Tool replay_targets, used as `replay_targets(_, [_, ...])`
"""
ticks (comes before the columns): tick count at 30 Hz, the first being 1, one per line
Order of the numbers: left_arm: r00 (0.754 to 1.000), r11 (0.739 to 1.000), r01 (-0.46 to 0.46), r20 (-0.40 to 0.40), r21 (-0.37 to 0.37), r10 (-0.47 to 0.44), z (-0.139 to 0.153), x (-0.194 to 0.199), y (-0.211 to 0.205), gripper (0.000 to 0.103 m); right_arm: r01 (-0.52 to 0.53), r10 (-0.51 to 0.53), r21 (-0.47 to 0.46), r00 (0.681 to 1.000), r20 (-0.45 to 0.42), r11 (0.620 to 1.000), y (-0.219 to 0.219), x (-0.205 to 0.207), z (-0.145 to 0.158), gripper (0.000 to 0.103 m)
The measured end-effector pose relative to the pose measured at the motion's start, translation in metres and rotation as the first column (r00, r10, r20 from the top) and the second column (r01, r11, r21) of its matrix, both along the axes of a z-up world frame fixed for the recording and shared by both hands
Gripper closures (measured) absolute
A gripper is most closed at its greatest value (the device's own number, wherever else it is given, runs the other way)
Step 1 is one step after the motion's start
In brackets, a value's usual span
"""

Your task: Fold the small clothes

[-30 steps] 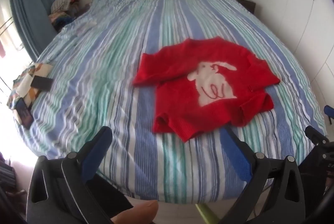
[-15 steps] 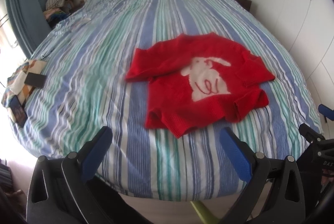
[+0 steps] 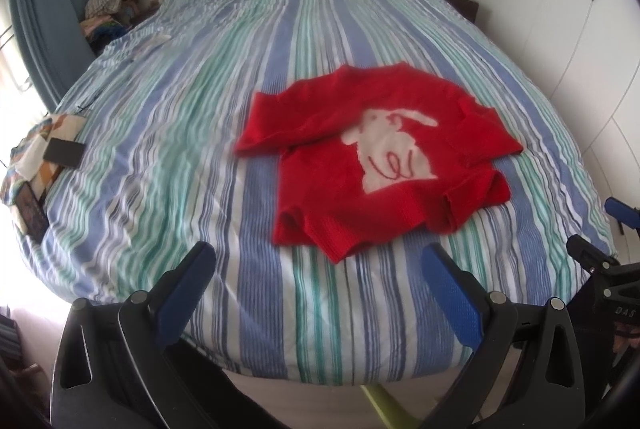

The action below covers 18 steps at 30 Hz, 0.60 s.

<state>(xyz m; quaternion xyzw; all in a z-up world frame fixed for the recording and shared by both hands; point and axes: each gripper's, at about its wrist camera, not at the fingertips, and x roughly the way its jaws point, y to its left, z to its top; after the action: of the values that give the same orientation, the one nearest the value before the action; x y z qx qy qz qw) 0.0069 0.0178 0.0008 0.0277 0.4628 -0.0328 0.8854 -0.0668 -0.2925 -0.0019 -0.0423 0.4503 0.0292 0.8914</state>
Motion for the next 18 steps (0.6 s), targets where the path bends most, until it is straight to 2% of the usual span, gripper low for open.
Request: replay_targets(18, [1.0,1.0,0.008,-0.002,-0.002,-0.008,-0.0012,-0.0023,-0.0001,0.0,-0.01,0.01,0.001,1.0,-0.011,1.0,0.0021,0.001,-0.0003,0.0])
